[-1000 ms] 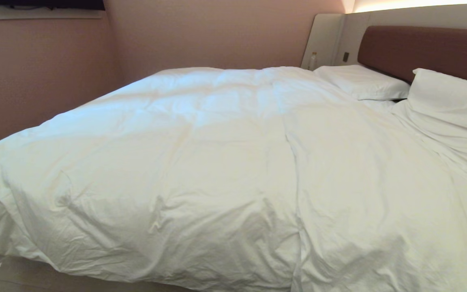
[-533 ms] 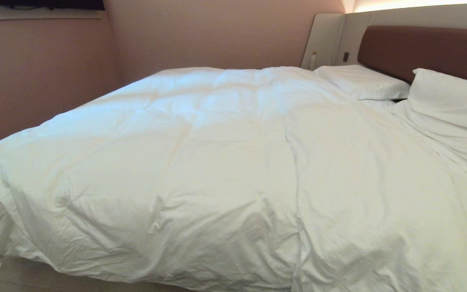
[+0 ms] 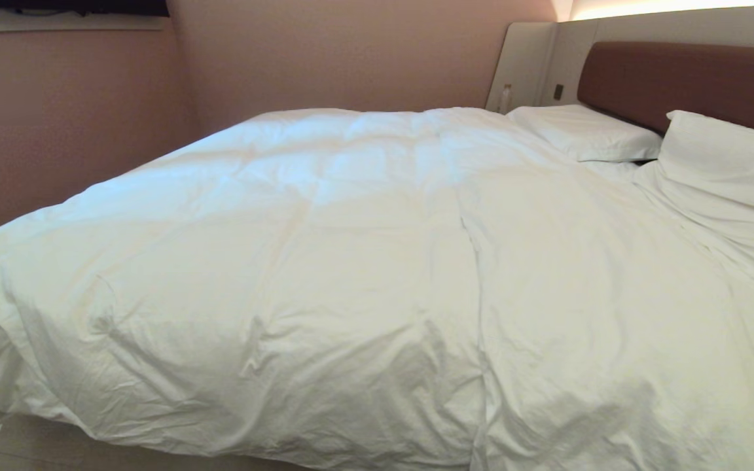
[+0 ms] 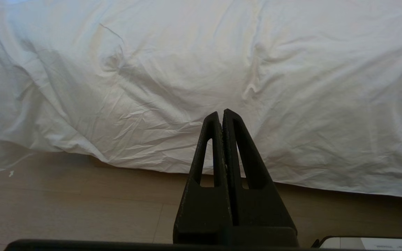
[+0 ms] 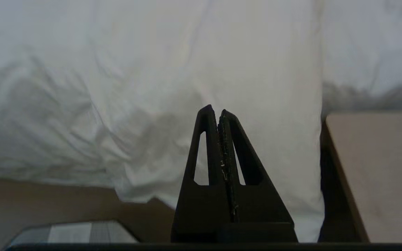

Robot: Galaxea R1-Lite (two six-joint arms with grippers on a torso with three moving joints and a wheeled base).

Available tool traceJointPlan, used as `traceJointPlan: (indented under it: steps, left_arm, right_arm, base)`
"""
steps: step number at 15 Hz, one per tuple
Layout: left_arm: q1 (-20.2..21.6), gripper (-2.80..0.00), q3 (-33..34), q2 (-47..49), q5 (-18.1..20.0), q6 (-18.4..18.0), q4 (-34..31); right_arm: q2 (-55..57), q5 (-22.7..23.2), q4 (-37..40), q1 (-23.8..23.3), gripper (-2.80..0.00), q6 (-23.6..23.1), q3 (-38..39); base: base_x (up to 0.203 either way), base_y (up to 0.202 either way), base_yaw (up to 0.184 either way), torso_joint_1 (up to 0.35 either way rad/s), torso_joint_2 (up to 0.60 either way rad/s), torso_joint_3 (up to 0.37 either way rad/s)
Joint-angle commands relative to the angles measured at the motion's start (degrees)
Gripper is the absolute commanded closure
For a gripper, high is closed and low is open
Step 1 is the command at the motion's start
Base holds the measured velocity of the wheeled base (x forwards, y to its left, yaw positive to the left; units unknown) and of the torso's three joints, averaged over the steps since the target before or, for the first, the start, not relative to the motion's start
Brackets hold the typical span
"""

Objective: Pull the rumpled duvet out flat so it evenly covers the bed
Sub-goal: Flatten the corners of the folded blanket

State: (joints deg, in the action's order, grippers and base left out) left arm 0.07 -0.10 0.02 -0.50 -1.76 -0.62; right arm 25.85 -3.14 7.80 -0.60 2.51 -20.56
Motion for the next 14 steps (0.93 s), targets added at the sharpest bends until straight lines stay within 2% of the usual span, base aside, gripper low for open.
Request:
traceJointPlan:
  steps: [1, 5, 8, 11, 14]
  left_arm:
    - [0.01, 0.0, 0.01, -0.02, -0.03, 0.0, 0.01]
    - [0.01, 0.0, 0.01, -0.02, -0.03, 0.0, 0.01]
    - [0.01, 0.0, 0.01, -0.02, -0.03, 0.0, 0.01]
    - [0.01, 0.0, 0.01, -0.02, -0.03, 0.0, 0.01]
    - [0.01, 0.0, 0.01, -0.02, -0.03, 0.0, 0.01]
  right_arm:
    - [17.59, -0.51, -8.48, -0.95, 0.0, 3.62, -0.96]
    - [46.12, -3.17, -21.99, -3.06, 0.0, 9.31, -2.14]
    - [62.68, -4.68, -29.62, -4.56, 0.0, 12.96, -4.54]
    - [71.51, -5.35, -38.64, -9.78, 0.0, 13.41, -7.46]
    - [74.76, -4.79, -40.1, -16.24, 0.0, 11.35, -12.42]
  base:
    - [0.0, 0.0, 0.0, 0.0, 0.0, 0.0]
    - [0.0, 0.0, 0.0, 0.0, 0.0, 0.0]
    - [0.0, 0.0, 0.0, 0.009, 0.0, 0.001]
    - [0.0, 0.0, 0.0, 0.0, 0.0, 0.0]
    - [0.0, 0.0, 0.0, 0.014, 0.0, 0.001]
